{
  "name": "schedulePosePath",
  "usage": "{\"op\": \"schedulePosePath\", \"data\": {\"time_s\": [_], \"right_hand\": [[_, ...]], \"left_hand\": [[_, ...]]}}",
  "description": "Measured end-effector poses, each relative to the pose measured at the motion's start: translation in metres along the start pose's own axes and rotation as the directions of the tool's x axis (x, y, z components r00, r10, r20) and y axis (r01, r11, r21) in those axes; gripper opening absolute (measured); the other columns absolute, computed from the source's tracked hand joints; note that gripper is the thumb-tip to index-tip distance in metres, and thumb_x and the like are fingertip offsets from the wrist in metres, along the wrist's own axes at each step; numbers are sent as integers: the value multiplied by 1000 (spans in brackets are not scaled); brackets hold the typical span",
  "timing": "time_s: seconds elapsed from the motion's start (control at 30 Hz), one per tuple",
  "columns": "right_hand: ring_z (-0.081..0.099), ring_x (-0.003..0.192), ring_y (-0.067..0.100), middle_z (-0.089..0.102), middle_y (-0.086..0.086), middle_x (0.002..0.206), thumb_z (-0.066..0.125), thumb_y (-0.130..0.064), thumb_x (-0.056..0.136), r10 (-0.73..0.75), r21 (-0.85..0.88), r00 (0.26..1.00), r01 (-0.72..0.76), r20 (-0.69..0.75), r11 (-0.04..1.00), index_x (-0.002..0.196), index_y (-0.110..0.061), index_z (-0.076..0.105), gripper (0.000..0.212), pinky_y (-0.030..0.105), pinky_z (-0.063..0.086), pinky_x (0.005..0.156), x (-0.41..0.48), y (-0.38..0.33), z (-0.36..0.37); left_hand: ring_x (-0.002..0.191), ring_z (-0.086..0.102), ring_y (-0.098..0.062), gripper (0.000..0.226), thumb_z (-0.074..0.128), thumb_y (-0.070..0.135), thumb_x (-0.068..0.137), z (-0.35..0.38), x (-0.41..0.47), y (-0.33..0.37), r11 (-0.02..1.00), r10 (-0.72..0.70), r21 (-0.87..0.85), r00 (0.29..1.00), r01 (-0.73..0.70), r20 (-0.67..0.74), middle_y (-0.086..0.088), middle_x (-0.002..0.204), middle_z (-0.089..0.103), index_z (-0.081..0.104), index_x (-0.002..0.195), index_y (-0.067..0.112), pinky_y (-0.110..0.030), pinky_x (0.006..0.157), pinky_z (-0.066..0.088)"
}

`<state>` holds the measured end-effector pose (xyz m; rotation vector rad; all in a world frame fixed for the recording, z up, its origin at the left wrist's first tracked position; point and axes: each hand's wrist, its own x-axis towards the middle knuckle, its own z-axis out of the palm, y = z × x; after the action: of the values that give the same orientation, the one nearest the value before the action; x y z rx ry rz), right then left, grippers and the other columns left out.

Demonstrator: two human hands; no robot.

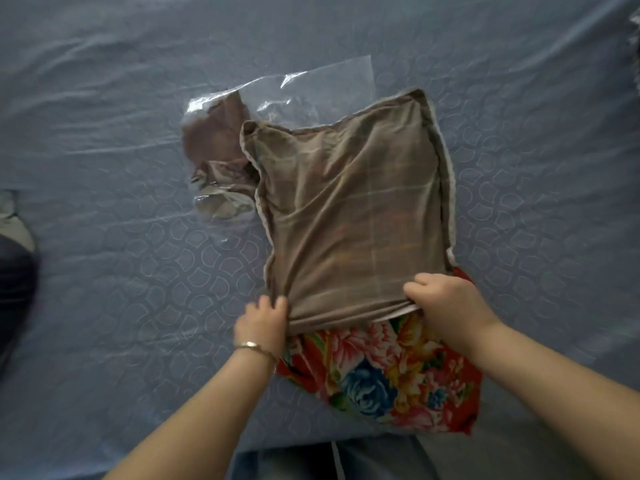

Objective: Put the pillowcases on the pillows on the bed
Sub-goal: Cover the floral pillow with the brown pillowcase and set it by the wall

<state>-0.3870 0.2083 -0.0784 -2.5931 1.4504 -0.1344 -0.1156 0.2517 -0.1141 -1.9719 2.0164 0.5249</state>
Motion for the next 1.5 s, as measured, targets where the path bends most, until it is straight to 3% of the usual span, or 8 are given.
{"op": "schedulePosePath", "data": {"time_s": [0.23,0.43,0.63,0.8,0.93,1.07,1.3,1.5], "right_hand": [[56,61,33,52,10,66,47,11,59,333,91,941,-337,56,937,56,-7,57,21,37,48,49,-47,16,30],[45,124,33,46,17,137,67,-41,81,762,456,70,-835,644,-309,137,-6,40,72,40,36,101,-68,13,33],[58,110,22,61,3,119,76,-72,45,647,487,340,-871,682,-56,124,-17,53,99,38,44,97,-69,-60,20],[30,132,31,32,17,139,73,-76,36,691,187,292,-956,661,226,143,2,16,144,33,26,111,-49,-92,8],[39,123,29,42,13,129,78,-55,57,769,137,266,-963,581,230,125,-3,35,96,32,30,103,-34,-89,21],[46,114,24,49,7,119,67,-40,73,810,265,355,-930,467,255,113,-10,42,55,32,36,96,-36,-93,38],[65,69,25,66,5,77,75,-16,54,586,475,784,-602,203,642,86,-10,64,34,30,53,57,-68,-62,6],[60,86,10,60,-12,99,64,-13,78,654,589,729,-624,203,514,147,-34,2,95,31,48,76,-76,-3,-51]], "left_hand": [[112,50,-30,38,47,12,86,33,-45,24,961,56,-274,942,39,330,-4,128,38,46,123,19,-36,87,46],[138,20,-27,83,61,54,74,26,-31,15,824,-422,-282,865,491,272,-11,147,29,30,139,12,-38,112,15],[111,54,-35,34,38,31,95,-1,-2,40,805,-286,-367,847,466,448,-17,121,58,53,119,11,-33,82,41],[74,52,-31,16,52,18,78,-24,2,74,356,-171,-579,660,733,731,-12,73,53,57,86,5,-35,72,37],[72,57,-29,12,53,15,85,-42,2,88,388,-121,-531,613,753,781,-12,70,56,58,83,4,-39,76,51],[99,54,-25,40,51,47,82,-83,1,116,999,27,-42,966,-17,257,-6,108,52,54,108,16,-34,82,47],[115,48,-29,61,61,47,81,-90,57,198,938,342,-149,904,-313,255,-8,125,49,41,130,16,-38,92,41],[80,61,-32,26,44,19,75,-107,42,209,650,694,-341,714,-679,-97,-14,82,66,65,74,5,-33,70,46]]}}
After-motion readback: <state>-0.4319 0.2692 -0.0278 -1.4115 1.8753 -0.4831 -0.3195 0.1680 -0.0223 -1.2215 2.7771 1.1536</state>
